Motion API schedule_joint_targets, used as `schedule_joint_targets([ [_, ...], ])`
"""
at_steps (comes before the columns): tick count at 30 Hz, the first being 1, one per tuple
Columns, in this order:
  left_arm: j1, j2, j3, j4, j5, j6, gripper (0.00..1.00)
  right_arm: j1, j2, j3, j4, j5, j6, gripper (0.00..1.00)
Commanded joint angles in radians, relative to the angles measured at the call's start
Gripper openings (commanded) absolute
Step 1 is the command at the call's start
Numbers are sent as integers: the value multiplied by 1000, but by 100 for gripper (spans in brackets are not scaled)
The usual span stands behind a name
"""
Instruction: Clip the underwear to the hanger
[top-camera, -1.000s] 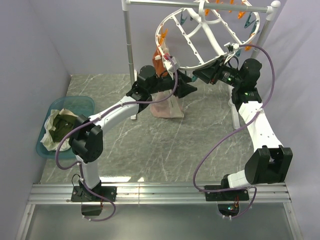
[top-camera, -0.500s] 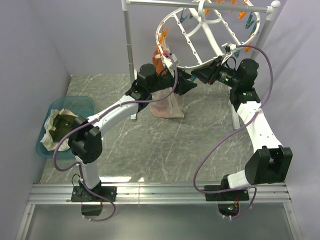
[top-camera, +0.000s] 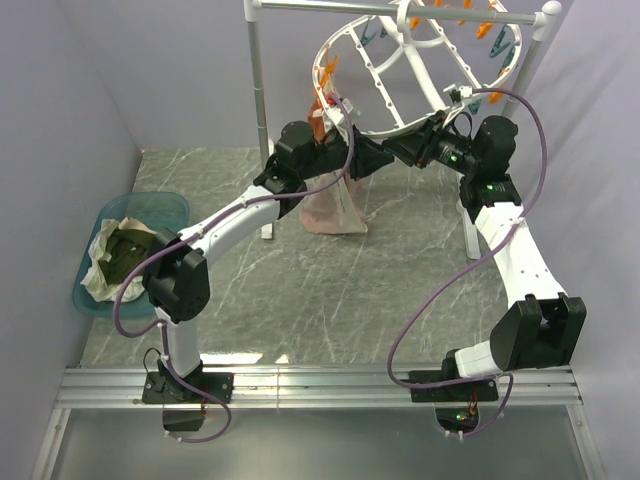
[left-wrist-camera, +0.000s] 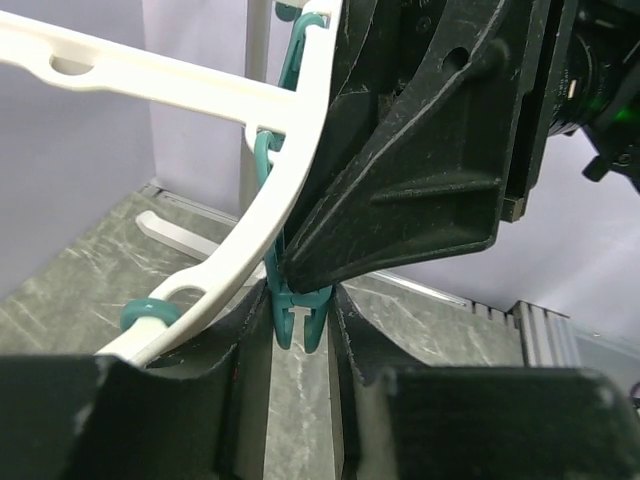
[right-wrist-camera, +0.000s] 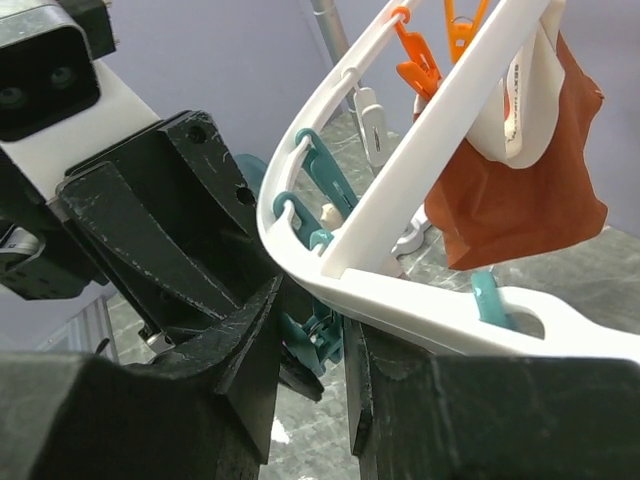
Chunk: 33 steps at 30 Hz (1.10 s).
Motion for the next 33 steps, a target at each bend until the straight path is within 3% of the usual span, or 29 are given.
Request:
schedule_joint_targets([
  [1,17,13,41,59,14,-67,14,20,-16,51,6,-100,50,25],
  [2,20,13,40,62,27,-72,11,20,-13,52,3,-105,55,36],
  [3,21,13,38,68,36,-78,10,20,-13,55,-3,-107,58,53],
  [8,44,27,35,128,96,-167,5,19,-16,49,5,-111,69,63],
  [27,70,56,6,322,251,-357,2,14,24,23,141,-128,164,52],
  [31,70,59,5,334,260,-371,2,12,28,23,157,-113,170,45],
  [33,70,60,5,331,264,-371,2,14,30,25,157,-108,173,37],
])
